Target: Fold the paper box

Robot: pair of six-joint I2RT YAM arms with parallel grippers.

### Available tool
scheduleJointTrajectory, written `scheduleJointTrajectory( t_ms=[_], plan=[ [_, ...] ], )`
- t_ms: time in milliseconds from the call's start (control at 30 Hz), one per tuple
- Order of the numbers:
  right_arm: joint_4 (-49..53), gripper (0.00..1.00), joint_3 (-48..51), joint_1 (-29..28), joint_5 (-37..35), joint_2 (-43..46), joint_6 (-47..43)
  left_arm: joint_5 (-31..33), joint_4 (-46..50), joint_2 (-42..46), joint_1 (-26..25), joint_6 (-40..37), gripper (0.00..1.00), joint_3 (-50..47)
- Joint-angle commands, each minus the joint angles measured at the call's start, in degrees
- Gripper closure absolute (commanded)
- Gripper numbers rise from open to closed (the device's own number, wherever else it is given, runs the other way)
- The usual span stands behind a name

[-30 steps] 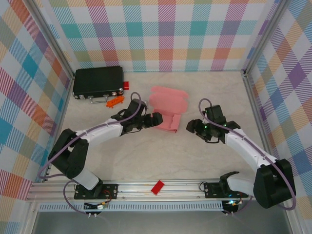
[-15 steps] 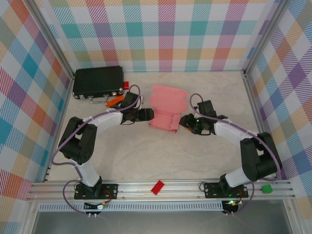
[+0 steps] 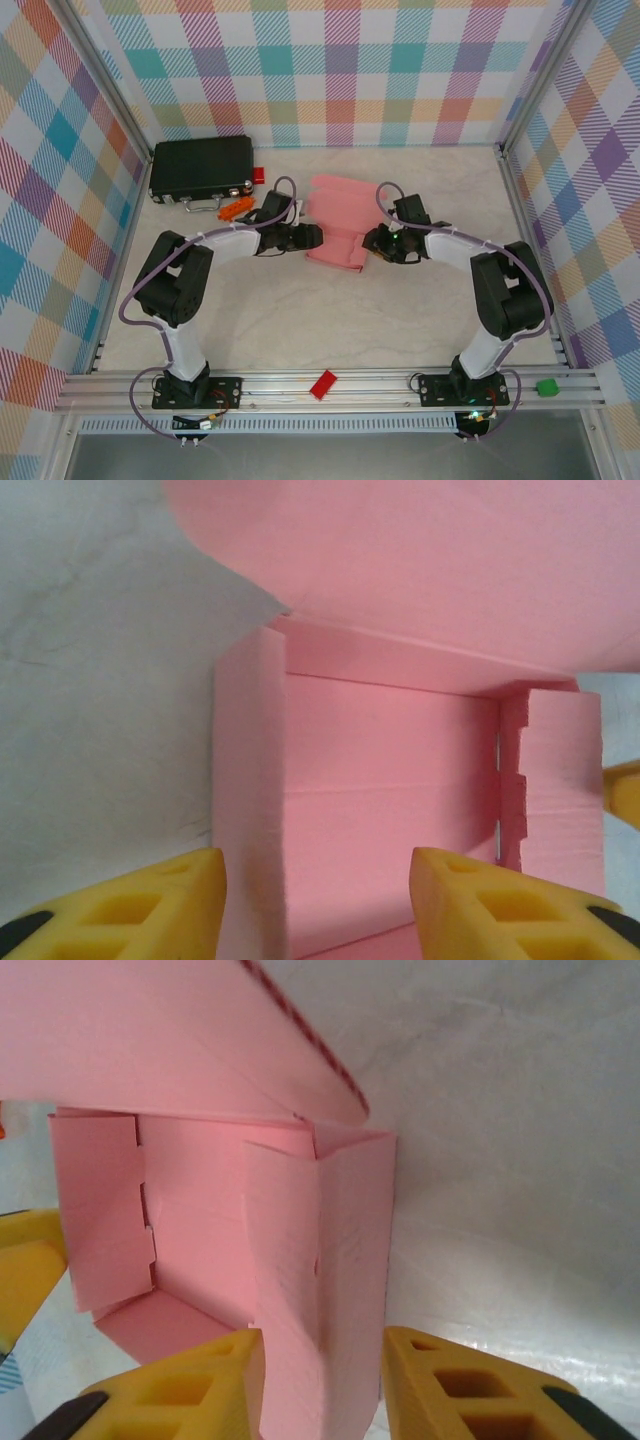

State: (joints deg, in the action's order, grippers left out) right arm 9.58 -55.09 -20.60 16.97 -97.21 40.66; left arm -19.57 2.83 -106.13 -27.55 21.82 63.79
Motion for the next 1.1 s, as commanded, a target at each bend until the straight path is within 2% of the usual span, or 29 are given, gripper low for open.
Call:
scheduleJointTrajectory(
  t_ms=[0,233,667,1067],
  plan=[
    [3.2,0.67,-2.9,-0.3,-1.9,-1.7,-3.5,1.6,0.7,2.1,-1.8,1.6,0.52,-1.5],
    [6.0,0.72,-5.7,-0.3,-3.4,-4.3,-6.6,2.6,0.4,3.3,-3.0,3.7,0.57,-3.5],
    [8.2,0.74,-10.0,-0.3,-5.7,-7.7,-8.6,1.9,-0.8,3.2,-3.4,5.0,0.62,-4.9],
    [11.5,0.86,-11.9,-1.1,-8.7,-9.5,-11.7,0.9,-2.4,1.5,-4.4,6.2,0.68,-4.7]
  ],
)
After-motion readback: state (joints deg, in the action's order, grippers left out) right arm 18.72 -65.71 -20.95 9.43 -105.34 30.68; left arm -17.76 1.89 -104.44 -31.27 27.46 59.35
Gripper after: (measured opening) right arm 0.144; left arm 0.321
